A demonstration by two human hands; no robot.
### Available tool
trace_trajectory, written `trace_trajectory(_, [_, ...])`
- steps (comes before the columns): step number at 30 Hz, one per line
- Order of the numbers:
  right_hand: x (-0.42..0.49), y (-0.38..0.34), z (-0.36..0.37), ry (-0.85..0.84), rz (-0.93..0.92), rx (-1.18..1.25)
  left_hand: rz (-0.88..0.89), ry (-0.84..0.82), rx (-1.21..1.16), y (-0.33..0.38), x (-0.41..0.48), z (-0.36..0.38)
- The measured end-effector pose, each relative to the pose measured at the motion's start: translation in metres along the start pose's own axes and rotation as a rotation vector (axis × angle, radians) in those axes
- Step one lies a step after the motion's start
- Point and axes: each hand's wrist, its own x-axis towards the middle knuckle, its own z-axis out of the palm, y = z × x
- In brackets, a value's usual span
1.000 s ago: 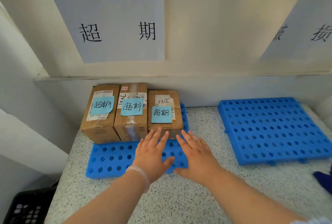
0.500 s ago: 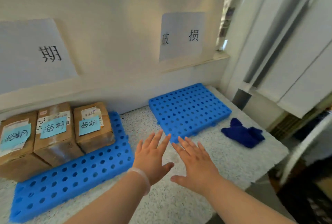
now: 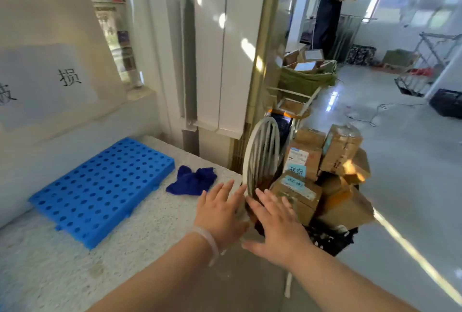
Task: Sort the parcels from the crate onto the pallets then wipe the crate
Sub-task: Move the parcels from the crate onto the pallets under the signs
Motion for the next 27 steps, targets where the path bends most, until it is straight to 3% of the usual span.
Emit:
trace_trajectory(7, [-0.046,0.122,-0.021,0.027,0.240,0.051,0.170,-0.043,-0.007,0.118,0.057,0.041])
trace_trajectory(13, [-0.062,0.194,-0.015,0.020,0.402,0.138,0.218,-0.135,0.003,0.178,0.091,0.069])
trace_trajectory(21, [-0.020,0.240,-0.009,-0.030,0.521,0.216,0.193,-0.232,-0.008,0.185,0.169,0.091])
trace_trajectory(27, [0.050,0.263,-0.001,-0.086,0.631,0.316,0.146,-0.318,0.003,0.149,0.242,0.111])
